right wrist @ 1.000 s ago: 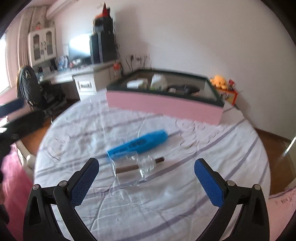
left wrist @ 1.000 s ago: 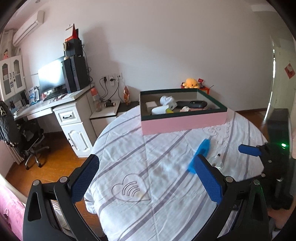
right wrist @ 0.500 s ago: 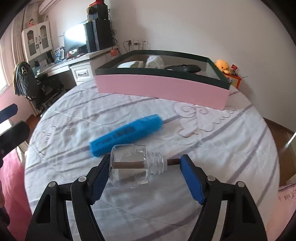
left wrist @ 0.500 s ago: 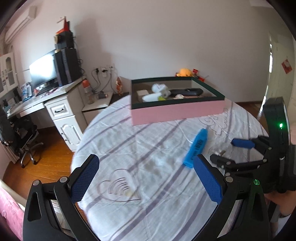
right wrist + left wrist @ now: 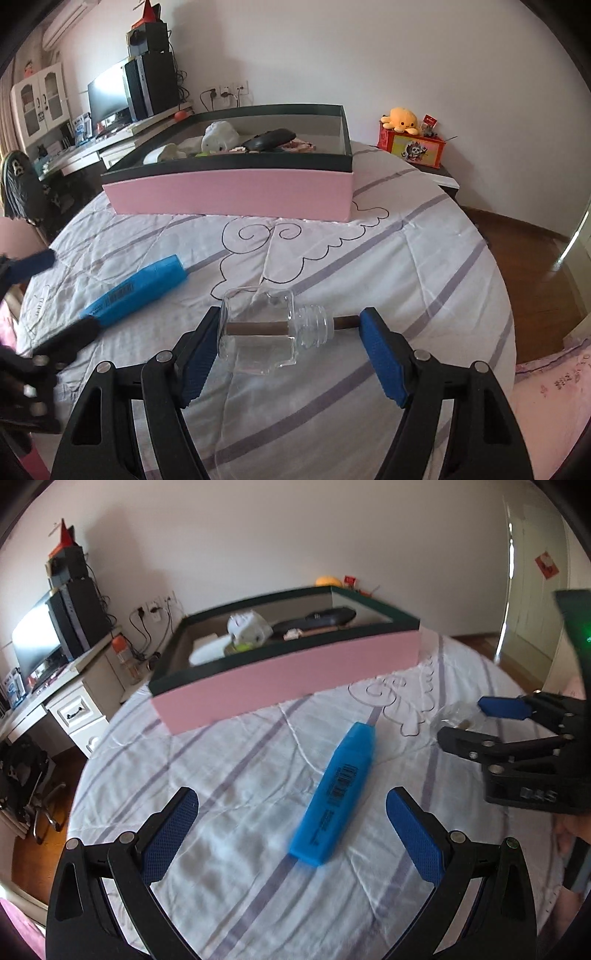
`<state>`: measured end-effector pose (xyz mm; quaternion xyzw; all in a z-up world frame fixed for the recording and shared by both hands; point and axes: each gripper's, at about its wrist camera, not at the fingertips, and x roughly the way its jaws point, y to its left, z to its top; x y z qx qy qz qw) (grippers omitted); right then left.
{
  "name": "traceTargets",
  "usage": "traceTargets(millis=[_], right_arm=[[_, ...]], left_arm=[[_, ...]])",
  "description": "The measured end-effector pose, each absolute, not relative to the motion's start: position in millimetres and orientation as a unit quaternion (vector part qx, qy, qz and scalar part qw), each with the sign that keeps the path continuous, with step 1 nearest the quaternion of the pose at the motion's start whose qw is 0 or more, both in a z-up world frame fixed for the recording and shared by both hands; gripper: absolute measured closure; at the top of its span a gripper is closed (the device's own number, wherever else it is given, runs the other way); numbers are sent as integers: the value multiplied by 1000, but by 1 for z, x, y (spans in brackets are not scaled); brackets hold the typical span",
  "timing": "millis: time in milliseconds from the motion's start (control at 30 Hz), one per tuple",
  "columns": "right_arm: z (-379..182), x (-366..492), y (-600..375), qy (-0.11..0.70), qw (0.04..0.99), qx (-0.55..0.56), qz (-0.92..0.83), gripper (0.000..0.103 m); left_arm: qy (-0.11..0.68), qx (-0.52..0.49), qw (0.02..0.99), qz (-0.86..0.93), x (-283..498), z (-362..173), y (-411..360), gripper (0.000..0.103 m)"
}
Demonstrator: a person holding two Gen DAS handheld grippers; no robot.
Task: Organize rigid objects
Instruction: 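Grasp the blue highlighter with the left tool while the right tool grasps the glass bottle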
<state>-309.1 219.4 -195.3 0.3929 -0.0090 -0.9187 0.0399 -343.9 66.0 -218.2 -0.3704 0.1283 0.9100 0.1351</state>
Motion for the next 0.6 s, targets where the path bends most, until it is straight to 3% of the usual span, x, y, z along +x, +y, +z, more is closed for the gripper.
traceTargets(millis=[200, 333, 367, 433, 600], right_arm=[[-199, -312, 219, -9, 49, 405, -913, 27], [-199, -312, 216, -1, 50, 405, -913, 27], [-199, -312, 216, -3, 51, 405, -913, 27], [-200, -312, 217, -7, 53, 405, -913, 27], [-201, -312, 217, -4, 51, 410, -911, 27]], left_arm=[[138, -410, 139, 891, -358, -231, 75, 3], [117, -414, 174, 886, -360, -231, 77, 46], [118, -413, 179, 885, -359, -231, 78, 51], [120, -406, 177, 889, -356, -229, 81, 77], [92, -408, 118, 901, -353, -226, 68, 77]])
